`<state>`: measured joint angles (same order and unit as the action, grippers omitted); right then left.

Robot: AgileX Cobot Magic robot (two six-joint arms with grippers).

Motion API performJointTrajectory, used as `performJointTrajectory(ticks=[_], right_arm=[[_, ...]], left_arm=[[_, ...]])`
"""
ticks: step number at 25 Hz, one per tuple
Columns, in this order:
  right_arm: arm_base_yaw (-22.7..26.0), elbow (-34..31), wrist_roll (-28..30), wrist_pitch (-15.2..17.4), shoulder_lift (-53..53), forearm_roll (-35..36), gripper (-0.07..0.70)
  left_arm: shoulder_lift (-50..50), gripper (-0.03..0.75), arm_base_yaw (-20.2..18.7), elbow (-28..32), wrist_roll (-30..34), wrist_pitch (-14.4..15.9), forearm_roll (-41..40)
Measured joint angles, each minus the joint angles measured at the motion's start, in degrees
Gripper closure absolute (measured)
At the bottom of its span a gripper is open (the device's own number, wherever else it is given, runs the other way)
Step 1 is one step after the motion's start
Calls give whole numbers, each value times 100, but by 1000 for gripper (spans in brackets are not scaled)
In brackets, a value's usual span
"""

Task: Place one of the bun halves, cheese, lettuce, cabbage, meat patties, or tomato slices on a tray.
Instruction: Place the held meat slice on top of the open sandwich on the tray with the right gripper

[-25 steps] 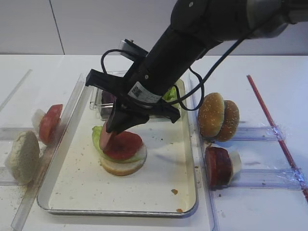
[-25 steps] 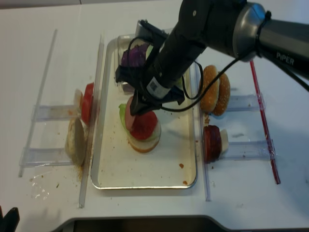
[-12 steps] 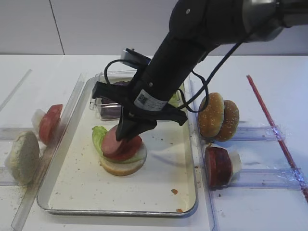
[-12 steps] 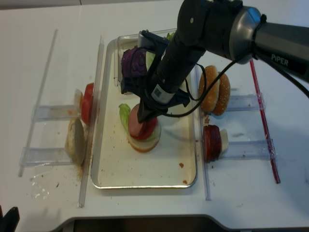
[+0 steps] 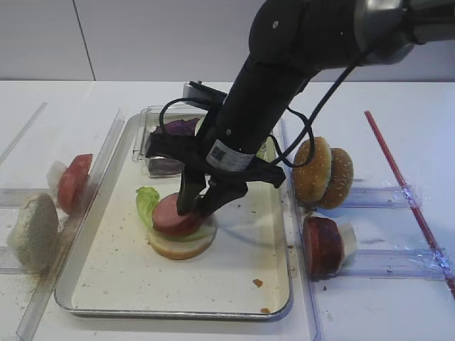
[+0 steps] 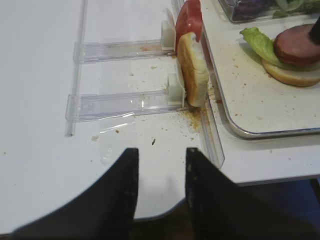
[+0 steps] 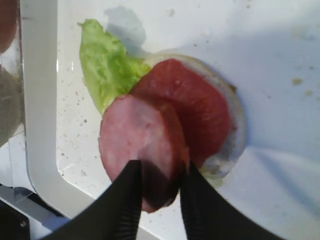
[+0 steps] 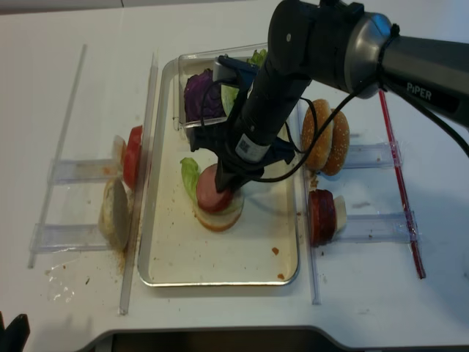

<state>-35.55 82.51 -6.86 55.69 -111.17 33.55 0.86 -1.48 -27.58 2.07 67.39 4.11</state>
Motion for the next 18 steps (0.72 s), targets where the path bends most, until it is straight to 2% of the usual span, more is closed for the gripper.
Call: performJointTrajectory(ticks=[3,8,13,18], right_arm=[[0,0,-10,53,0,-109,297],[0,0,-93,194,0,-302,190],[0,234,-332,510,0,-674,150],[0,787,-725,1101,0,-1247,144]], left_arm=[[0,491,0,0,0,0,0],[0,491,0,0,0,0,0],[0,491,0,0,0,0,0],[0,491,0,0,0,0,0]])
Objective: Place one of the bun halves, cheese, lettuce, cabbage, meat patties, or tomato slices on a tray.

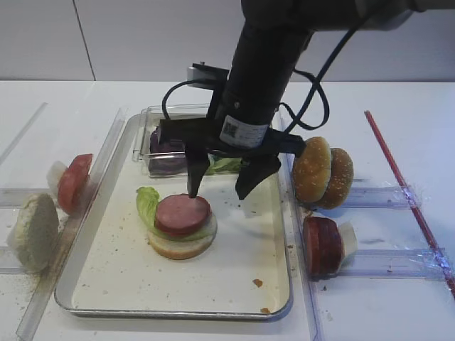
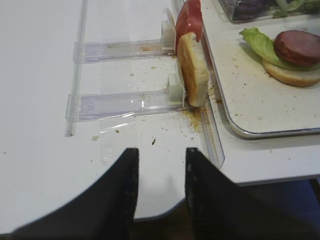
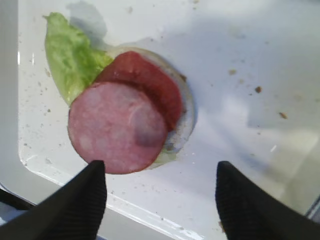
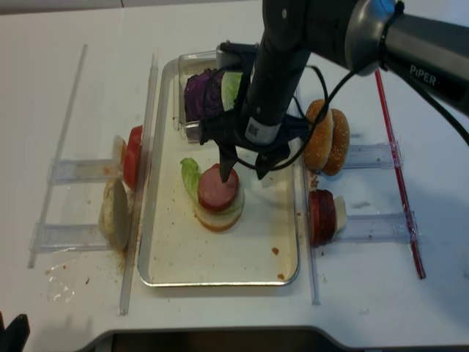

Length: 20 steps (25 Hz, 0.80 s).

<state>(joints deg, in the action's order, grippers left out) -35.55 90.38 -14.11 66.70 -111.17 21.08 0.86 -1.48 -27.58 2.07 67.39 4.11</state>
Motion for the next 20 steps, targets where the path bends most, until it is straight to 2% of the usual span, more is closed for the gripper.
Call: performJointTrajectory(ticks=[2,4,12,20], right_arm=[[0,223,-168,215,0,-284,144],[0,382,-265,299,0,-463,144],[24,568,-321,345,0,-524,144],[705,589,-241,367,449,-536,144]], left_arm=[[0,491,0,0,0,0,0],[0,491,0,0,0,0,0],[0,491,0,0,0,0,0],[0,491,0,0,0,0,0]])
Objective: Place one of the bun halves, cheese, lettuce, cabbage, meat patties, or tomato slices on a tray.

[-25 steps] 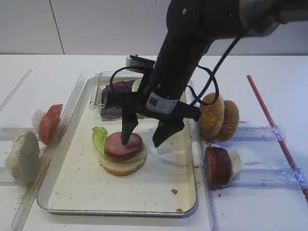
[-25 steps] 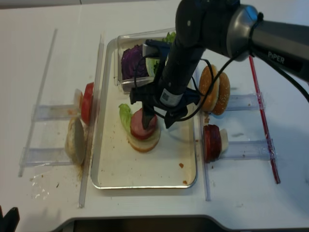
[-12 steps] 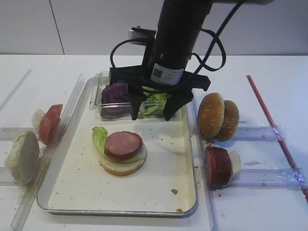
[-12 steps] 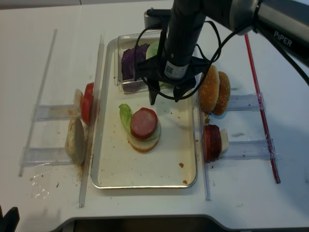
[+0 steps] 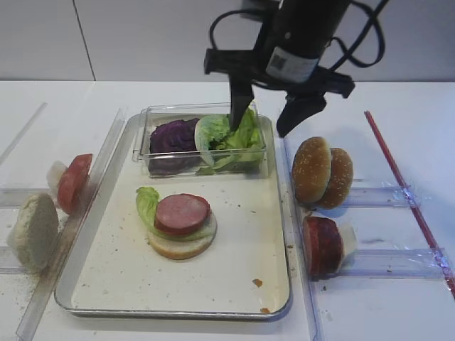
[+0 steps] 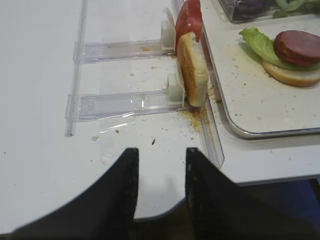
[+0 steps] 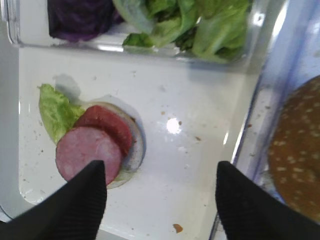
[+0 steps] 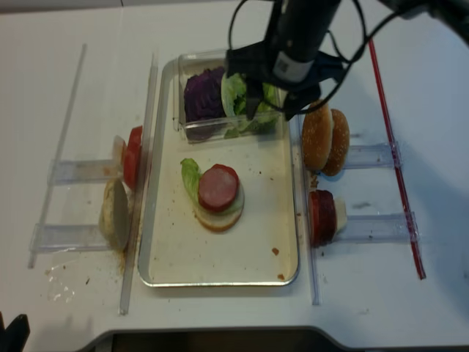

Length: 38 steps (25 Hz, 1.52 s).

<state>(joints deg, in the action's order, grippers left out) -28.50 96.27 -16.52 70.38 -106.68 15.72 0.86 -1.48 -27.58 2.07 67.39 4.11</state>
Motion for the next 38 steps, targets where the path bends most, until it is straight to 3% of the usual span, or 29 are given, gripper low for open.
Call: performJointTrajectory(ticks=[16,31,38], right_arm=[[1295,-84,633,65,1099,-441,144],[2633,-2068,1205,88,2542,-896,144],[2681,-2495,1484,88,3165,-917,144]], left_arm=[[0,491,0,0,0,0,0],[0,491,0,0,0,0,0],[0,492,0,0,0,0,0]])
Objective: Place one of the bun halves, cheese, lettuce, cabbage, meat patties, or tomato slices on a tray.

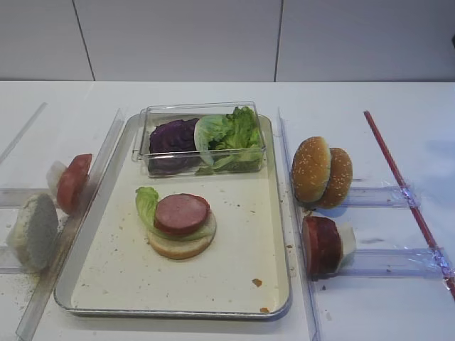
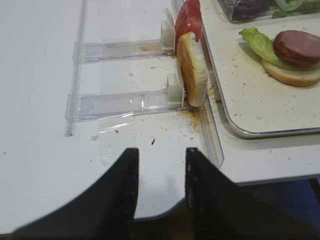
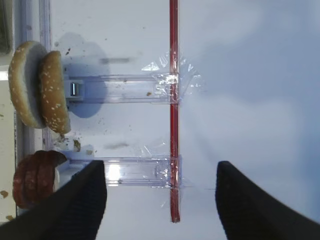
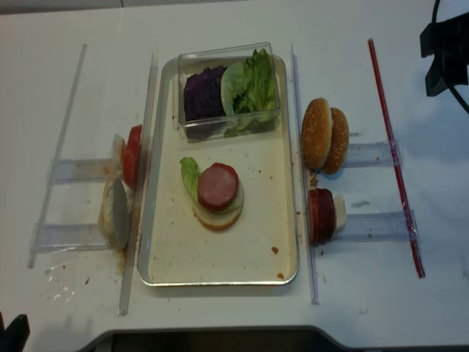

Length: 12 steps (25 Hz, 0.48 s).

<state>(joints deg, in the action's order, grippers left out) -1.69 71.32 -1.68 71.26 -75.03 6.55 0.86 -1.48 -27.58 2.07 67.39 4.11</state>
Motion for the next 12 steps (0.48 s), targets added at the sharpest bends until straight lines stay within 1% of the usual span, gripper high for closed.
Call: performJointTrajectory(ticks=[3,12], right_arm=[[0,-299,65,0,294,0,144],[0,-1621,410,0,1621,10,144]], left_arm=[[0,492,0,0,0,0,0],[0,492,0,0,0,0,0]])
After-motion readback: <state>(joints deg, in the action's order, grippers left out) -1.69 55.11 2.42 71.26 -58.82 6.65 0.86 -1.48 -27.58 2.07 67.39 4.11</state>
